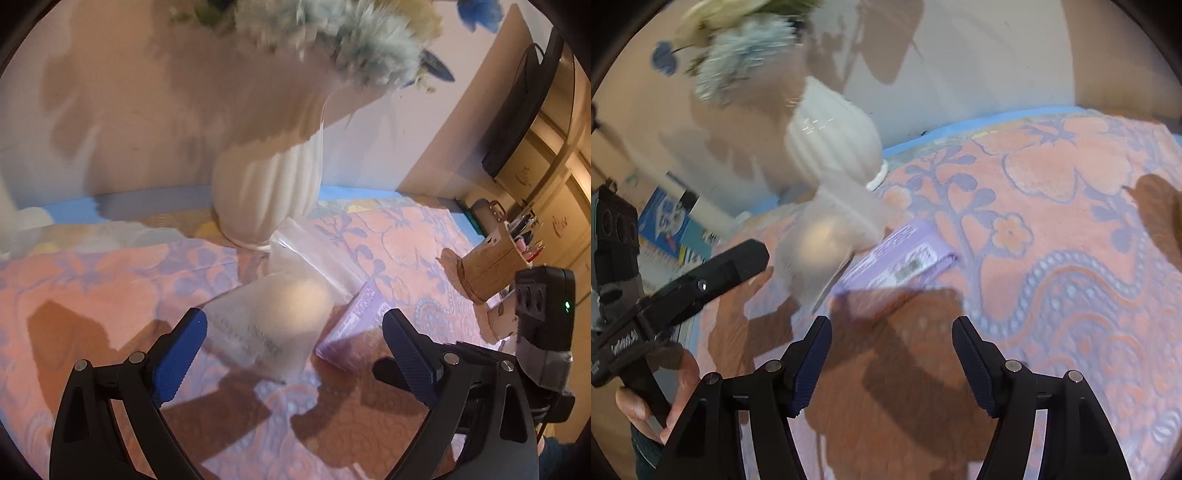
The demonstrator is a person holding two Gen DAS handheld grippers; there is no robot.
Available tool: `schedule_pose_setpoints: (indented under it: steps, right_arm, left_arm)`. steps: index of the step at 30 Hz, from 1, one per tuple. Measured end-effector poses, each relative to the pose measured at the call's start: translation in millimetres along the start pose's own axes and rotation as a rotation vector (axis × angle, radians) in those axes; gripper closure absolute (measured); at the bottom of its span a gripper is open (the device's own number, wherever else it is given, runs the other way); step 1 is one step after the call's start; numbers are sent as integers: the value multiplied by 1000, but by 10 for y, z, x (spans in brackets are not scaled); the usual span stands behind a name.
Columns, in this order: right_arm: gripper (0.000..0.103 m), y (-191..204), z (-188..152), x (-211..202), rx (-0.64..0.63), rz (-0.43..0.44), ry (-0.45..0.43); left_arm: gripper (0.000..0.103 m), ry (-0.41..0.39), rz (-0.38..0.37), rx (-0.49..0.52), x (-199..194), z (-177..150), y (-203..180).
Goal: Organize books
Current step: 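Grasp the white pouch with the left tool while the right tool grasps the lilac packet, then carry the white pouch and lilac packet over the amber bowl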
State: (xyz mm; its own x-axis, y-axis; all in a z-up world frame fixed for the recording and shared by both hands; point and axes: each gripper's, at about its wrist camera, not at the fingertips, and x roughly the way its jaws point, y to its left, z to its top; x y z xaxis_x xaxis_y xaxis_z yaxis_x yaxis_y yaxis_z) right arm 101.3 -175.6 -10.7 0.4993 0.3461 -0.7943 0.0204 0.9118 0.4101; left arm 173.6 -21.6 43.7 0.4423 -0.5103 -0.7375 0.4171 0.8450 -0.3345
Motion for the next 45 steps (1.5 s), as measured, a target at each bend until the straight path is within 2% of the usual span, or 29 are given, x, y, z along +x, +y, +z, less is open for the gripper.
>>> schedule_pose_setpoints:
  steps: [2, 5, 8, 9, 11, 13, 15, 16, 18, 23, 27, 31, 35, 38, 41, 43, 44, 45]
  right_arm:
    - [36, -56, 39, 114, 32, 18, -3]
    - [35, -8, 82, 187, -3, 6, -39]
    - [35, 183, 99, 289, -96, -76, -62]
    - [35, 235, 99, 316, -121, -102, -70]
    - [35, 329, 81, 358, -160, -150, -87]
    - [36, 379, 81, 387, -182, -180, -91]
    - [55, 398, 78, 377, -198, -198, -100]
    - [59, 396, 76, 363, -200, -196, -104]
    - [72, 344, 82, 317, -192, -173, -99]
    - [83, 165, -10, 84, -193, -124, -83]
    - [85, 98, -169, -207, -217, -75, -83]
    - [85, -48, -465, -576, -253, 5, -49]
    - [85, -207, -841, -860, -281, 75, 25]
    - [85, -370, -1031, -1041, -274, 3, 16]
    - [83, -515, -1068, -1097, -213, -94, 4]
    - [82, -539, -1085, -1109, -193, -84, 9]
    - [78, -511, -1089, -1120, -198, -64, 6]
    - [61, -472, -1091, -1127, -210, -57, 0]
  left_arm:
    - [8, 20, 7, 13, 129, 23, 11]
    - [8, 37, 13, 27, 255, 19, 11]
    - [19, 59, 24, 26, 365, 10, 50]
    - [26, 67, 26, 23, 393, 5, 75]
    - [29, 64, 36, 33, 416, -9, 81]
    - [47, 56, 37, 58, 393, -21, 17]
    - [58, 59, 48, 80, 371, -37, -57]
    - [60, 59, 58, 86, 355, -41, -72]
    - [61, 51, 83, 95, 305, -66, -137]
    - [62, 20, 87, 57, 0, -243, -221]
    - [61, 42, 156, 54, -216, -507, -390]
    - [61, 65, 174, -3, -431, -844, -468]
    - [61, 59, 170, -43, -604, -1135, -588]
    - [61, 50, 181, -39, -638, -1286, -717]
    - [61, 56, 163, -39, -641, -1390, -790]
    - [61, 45, 172, -34, -648, -1440, -813]
    - [61, 40, 179, -34, -659, -1457, -813]
    - [61, 37, 186, -39, -670, -1472, -805]
